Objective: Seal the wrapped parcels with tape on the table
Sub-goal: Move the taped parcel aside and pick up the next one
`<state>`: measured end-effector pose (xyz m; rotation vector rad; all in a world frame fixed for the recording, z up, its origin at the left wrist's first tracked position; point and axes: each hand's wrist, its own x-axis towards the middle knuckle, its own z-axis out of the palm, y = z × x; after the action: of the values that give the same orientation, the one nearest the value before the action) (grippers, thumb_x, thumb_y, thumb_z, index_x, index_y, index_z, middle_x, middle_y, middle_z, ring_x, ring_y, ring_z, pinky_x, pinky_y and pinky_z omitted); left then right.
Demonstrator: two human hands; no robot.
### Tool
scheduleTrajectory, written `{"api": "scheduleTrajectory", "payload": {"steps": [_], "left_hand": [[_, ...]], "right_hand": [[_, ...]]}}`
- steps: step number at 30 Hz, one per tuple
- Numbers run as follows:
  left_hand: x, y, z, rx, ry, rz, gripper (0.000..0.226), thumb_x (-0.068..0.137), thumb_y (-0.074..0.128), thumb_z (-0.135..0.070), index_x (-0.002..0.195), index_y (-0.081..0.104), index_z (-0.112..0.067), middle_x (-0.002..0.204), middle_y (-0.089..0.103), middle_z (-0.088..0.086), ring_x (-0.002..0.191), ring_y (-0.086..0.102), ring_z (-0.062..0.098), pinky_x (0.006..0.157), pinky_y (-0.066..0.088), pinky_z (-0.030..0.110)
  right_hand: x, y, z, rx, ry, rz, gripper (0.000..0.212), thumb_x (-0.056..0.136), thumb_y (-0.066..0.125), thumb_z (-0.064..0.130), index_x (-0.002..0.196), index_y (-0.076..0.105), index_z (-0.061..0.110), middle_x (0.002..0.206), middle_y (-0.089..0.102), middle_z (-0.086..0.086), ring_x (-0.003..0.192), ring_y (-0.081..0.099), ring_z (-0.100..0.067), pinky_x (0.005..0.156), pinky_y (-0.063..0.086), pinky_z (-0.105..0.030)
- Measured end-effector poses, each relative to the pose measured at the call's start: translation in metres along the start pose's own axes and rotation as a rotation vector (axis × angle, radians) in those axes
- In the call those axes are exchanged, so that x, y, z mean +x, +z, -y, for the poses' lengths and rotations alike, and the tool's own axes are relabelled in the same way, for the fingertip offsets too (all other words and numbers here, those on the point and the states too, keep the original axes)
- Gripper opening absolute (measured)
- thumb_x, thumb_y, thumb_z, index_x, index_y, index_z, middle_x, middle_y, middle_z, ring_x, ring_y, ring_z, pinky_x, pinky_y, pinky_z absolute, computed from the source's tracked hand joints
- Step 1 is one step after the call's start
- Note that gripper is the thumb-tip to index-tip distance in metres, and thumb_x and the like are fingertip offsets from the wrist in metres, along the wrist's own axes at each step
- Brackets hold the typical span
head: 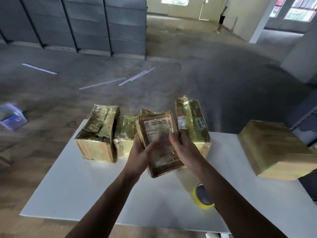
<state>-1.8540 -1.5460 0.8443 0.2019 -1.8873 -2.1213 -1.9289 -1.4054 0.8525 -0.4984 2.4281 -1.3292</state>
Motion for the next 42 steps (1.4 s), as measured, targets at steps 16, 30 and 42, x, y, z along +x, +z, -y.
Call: {"api": "scheduleTrajectory", "payload": {"steps": [16, 30, 42], "left_hand": [[0.023, 0.063, -0.005, 0.03, 0.091, 0.138, 0.042, 0.092, 0.059, -0.008, 0.132, 0.05, -0.022, 0.114, 0.068, -0.005, 0.104, 0.065, 0.009, 0.081, 0.054, 0.021], [0.073, 0.24, 0.026, 0.35, 0.149, 0.363, 0.046, 0.084, 0.066, -0.01, 0.126, 0.046, -0.015, 0.104, 0.063, -0.008, 0.094, 0.063, -0.001, 0.073, 0.047, 0.009], [0.115, 0.38, 0.114, 0.705, -0.052, 0.285, 0.053, 0.074, 0.05, -0.068, 0.112, 0.061, -0.032, 0.097, 0.066, -0.01, 0.1, 0.057, 0.021, 0.087, 0.051, 0.044]], "right_hand": [[-0.014, -0.051, -0.023, 0.247, 0.004, -0.253, 0.078, 0.083, 0.061, 0.058, 0.147, 0.029, 0.027, 0.135, 0.054, 0.005, 0.119, 0.056, -0.012, 0.098, 0.05, -0.036], [0.004, -0.199, -0.141, 0.26, 0.239, -0.442, 0.059, 0.091, 0.05, 0.056, 0.127, 0.044, 0.01, 0.106, 0.064, -0.011, 0.085, 0.069, -0.023, 0.07, 0.06, -0.045], [0.008, -0.303, -0.221, -0.172, 0.286, -0.557, 0.036, 0.098, 0.047, 0.028, 0.126, 0.049, 0.007, 0.105, 0.057, -0.003, 0.09, 0.052, -0.013, 0.064, 0.039, -0.018]]}}
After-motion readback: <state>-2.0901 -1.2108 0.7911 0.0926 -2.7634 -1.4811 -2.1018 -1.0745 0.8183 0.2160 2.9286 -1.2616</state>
